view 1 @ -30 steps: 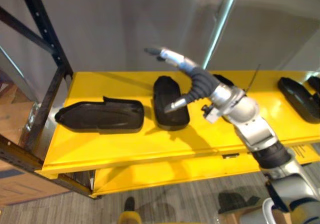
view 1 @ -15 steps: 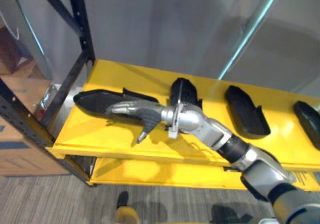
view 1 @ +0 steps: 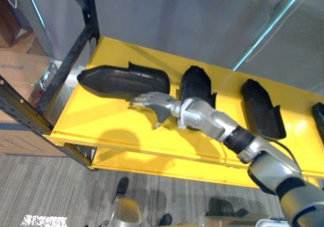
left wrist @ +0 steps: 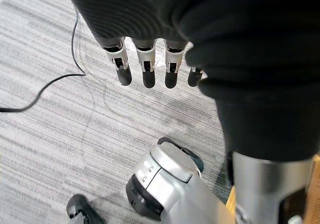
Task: Walk over and take plastic housings, then place them on the shelf
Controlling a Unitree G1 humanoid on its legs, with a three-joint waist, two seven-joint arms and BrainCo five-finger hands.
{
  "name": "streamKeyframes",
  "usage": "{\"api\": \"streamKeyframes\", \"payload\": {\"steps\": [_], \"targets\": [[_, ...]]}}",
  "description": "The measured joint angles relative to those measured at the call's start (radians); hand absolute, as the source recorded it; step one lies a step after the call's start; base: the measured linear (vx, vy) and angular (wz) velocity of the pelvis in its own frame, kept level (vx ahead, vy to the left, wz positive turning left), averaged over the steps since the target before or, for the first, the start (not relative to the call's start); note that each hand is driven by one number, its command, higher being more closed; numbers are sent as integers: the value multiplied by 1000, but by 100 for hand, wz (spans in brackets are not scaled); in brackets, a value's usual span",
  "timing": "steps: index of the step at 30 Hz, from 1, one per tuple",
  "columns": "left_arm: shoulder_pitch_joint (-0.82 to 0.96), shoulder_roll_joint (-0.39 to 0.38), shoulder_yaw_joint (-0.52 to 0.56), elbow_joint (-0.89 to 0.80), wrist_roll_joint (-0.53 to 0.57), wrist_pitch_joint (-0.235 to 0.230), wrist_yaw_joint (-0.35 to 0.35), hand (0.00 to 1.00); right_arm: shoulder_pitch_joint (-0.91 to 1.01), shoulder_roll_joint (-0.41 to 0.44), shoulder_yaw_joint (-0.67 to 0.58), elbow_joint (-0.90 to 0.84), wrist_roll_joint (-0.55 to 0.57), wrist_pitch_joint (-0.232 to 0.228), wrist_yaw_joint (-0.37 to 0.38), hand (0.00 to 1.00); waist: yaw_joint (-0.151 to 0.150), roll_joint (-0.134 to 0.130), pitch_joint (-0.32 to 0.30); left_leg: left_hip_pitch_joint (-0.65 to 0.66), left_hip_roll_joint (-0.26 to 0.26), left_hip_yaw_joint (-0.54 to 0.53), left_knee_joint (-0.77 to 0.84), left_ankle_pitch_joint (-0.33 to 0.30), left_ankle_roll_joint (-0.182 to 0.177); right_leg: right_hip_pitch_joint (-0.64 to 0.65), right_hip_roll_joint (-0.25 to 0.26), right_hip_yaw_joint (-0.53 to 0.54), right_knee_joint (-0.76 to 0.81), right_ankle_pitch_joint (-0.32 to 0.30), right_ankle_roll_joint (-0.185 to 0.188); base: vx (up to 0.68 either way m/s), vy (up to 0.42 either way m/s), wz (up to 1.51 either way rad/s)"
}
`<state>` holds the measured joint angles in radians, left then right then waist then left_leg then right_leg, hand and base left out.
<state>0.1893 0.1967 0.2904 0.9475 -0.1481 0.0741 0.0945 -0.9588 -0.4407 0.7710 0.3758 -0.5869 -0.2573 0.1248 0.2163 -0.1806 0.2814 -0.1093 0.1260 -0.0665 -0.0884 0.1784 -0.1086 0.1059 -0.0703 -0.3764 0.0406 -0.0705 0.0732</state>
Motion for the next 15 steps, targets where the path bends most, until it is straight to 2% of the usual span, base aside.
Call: {"api": "streamKeyframes", "payload": {"steps": [4,6,7,10,15], "targets": [[-6,6,-14,-24,-1,-6,-5,0,0,-38,-58,-3,-3,-14,-126,0,0,3,38,-1,4,7,4,4,-6,-4,4,8,3,7,-3,12,-23,-7],[-5,8,-24,-24,-1,-7,-10,0,0,-59,-76,-13,3,-46,-169,0,2,3,39,2,5,17,4,4,-6,-6,4,17,3,7,-2,38,-23,-11],[-6,7,-28,-26,-2,-8,-13,0,0,-71,-93,-36,4,-78,-200,0,1,3,39,3,5,22,4,3,-5,-8,5,22,3,7,-2,32,-24,-10],[-6,8,-28,-31,-1,-11,-19,0,0,-87,-97,-92,24,-128,-228,0,-8,3,39,5,5,23,4,2,-5,-7,5,22,3,7,-2,7,-7,-2],[-6,7,-28,-33,-1,-11,-27,0,0,-87,-111,-151,47,-151,-236,0,-6,4,40,13,5,22,3,-4,2,0,4,22,4,5,-6,-9,-2,0]]}}
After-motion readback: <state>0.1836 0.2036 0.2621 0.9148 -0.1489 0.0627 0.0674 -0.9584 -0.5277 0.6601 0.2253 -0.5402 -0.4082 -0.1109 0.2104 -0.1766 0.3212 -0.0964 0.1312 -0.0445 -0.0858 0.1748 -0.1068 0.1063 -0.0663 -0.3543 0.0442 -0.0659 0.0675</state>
